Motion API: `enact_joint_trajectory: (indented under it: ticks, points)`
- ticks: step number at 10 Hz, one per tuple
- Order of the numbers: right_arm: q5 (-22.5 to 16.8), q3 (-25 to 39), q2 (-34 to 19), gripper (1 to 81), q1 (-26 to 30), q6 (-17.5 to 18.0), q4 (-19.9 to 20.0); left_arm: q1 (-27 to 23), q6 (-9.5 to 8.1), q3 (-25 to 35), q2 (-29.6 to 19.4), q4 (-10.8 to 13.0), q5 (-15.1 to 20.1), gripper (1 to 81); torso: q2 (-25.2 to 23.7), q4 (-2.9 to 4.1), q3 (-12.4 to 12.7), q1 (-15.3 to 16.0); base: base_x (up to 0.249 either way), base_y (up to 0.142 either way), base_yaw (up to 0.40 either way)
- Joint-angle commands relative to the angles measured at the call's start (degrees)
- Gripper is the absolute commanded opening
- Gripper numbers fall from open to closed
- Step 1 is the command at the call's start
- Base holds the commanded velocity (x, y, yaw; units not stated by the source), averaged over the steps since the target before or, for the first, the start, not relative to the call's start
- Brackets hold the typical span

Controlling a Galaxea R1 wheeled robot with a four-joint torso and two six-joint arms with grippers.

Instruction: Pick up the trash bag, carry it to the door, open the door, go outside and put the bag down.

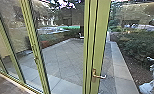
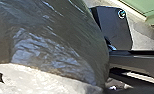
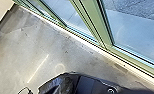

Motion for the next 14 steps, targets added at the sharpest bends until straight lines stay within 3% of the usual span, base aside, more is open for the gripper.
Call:
enact_joint_trajectory:
  ticks: [1,6,11,14]
  points:
    - [-4.35,-2.96,1.71,81.1,7.62,2.32,2.23,-2.13,-0.04,0.18,0.0,-0.29,4.0,1.0,0.0,0.0,0.0,0.03,0.0,0.0,0.0]
    - [-6.72,-5.96,9.98,81.1,14.66,8.13,1.62,-2.13,-0.04,-0.09,0.26,-0.64,4.0,1.0,0.0,0.0,0.0,0.03,0.0,0.0,0.0]
    - [-8.3,-14.63,18.57,81.1,17.3,9.89,2.15,-2.13,-0.13,-2.02,1.23,-0.73,4.0,1.0,0.0,0.0,-0.02,0.06,0.0,0.0,0.0]
    - [-8.92,-20.46,24.31,81.1,18.09,12.7,2.24,-2.13,-0.13,-3.87,2.28,-0.82,4.0,1.0,0.02,0.0,-0.02,0.08,0.0,0.0,0.0]
